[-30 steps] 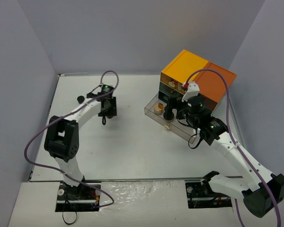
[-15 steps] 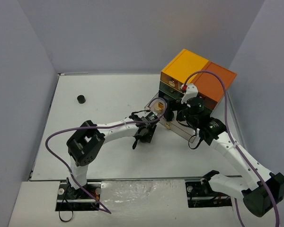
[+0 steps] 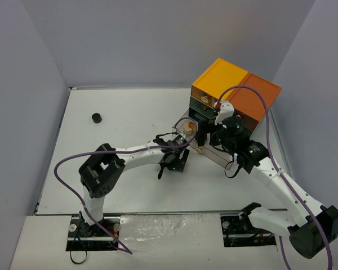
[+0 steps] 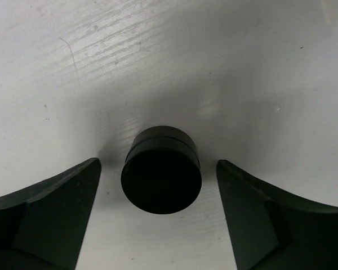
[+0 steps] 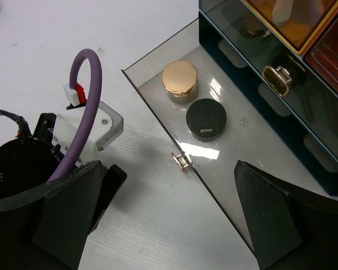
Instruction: Organize the makeup
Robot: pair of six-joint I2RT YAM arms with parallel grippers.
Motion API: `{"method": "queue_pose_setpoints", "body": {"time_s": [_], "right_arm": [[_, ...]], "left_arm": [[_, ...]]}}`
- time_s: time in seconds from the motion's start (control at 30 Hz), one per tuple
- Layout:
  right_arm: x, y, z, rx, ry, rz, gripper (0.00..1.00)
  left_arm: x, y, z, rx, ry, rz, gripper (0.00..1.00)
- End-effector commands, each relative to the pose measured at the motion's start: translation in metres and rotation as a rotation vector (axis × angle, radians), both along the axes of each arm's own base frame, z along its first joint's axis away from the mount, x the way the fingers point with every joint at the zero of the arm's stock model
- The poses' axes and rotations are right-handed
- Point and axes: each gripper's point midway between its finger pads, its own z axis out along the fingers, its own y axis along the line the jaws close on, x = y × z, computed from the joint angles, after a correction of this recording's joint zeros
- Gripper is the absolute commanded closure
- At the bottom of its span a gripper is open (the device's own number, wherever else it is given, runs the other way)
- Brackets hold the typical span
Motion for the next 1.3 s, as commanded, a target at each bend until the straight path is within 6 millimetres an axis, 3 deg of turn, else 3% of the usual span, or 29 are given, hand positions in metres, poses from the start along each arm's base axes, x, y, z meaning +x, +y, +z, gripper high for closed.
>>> {"method": "queue_pose_setpoints", "body": {"time_s": [0.0,0.07,0.2,0.27,0.43,0.6,0.73,0.87,1.0,1.27], "right_arm": [[0.002,0.018,0.012,0.028,-0.033,0.083,0.0],[0.002,0.023,0.009,0.021,-0.026,0.102,0.0],[-0.006,0.045,0.0,-0.009,-0.007,0.171,0.0],[-0.013,0.064,-0.012,-0.045,0.014,0.223,0.0],[-0.032,0.104,-0.039,-0.088,0.072,0.343,0.0],[-0.047,0.135,-0.08,-0.142,0.142,0.41,0.0],[-0.049,0.153,-0.107,-0.151,0.182,0.423,0.0],[-0.04,0.15,-0.138,-0.209,0.202,0.361,0.03],[-0.034,0.15,-0.156,-0.24,0.214,0.336,0.08],[-0.028,0.149,-0.182,-0.277,0.238,0.307,0.23]], "left_arm": [[0.009,-0.005,0.055,-0.079,-0.109,0.019,0.11],[0.012,-0.001,0.074,-0.102,-0.145,0.033,0.09],[0.03,0.03,0.1,-0.127,-0.194,0.114,0.07],[0.042,0.062,0.115,-0.136,-0.23,0.18,0.06],[0.061,0.142,0.13,-0.112,-0.272,0.343,0.03],[0.057,0.216,0.145,-0.094,-0.336,0.471,0.03],[0.041,0.264,0.144,-0.038,-0.35,0.55,0.03],[0.024,0.293,0.166,-0.049,-0.439,0.602,0.03],[0.01,0.308,0.178,-0.023,-0.503,0.608,0.03],[-0.001,0.318,0.176,0.015,-0.531,0.623,0.03]]}}
